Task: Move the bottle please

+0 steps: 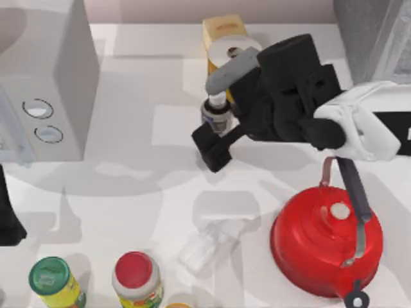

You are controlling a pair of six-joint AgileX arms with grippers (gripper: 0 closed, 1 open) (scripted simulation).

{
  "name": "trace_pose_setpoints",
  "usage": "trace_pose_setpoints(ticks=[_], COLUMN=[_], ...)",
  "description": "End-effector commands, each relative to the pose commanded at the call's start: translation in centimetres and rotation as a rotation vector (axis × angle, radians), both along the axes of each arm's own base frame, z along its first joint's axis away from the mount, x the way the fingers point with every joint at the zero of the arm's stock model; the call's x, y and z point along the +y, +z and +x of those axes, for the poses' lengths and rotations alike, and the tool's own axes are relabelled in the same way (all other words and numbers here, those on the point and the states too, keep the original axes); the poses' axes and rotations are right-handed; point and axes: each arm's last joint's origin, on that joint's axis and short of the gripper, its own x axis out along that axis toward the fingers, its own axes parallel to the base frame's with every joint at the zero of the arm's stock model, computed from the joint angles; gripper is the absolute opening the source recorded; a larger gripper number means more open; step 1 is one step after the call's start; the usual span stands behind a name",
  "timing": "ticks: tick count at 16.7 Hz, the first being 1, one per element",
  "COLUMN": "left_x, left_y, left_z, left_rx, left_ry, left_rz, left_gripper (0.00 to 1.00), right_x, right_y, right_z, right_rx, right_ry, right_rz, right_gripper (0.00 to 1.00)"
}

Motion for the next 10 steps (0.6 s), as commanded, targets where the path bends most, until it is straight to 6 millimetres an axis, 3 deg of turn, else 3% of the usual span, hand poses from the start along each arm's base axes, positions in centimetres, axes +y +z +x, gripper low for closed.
trace_pose_setpoints(ticks=[4,10], left_x=[0.0,0.0], left_y=[0.0,0.0], left_z=[0.0,0.0], left_rx=[0.0,0.0], left_ry=[0.0,0.0], left_rz=[0.0,0.0], left_gripper=[1.0,1.0], right_x=[1.3,1.4], right_y=[-2.9,-3.3], right_z=[2.4,2.8], right_rx=[0.001,0.0], right_ry=[-0.006,-0.002], right_rz=[0.0,0.0], right_gripper=[1.0,1.0])
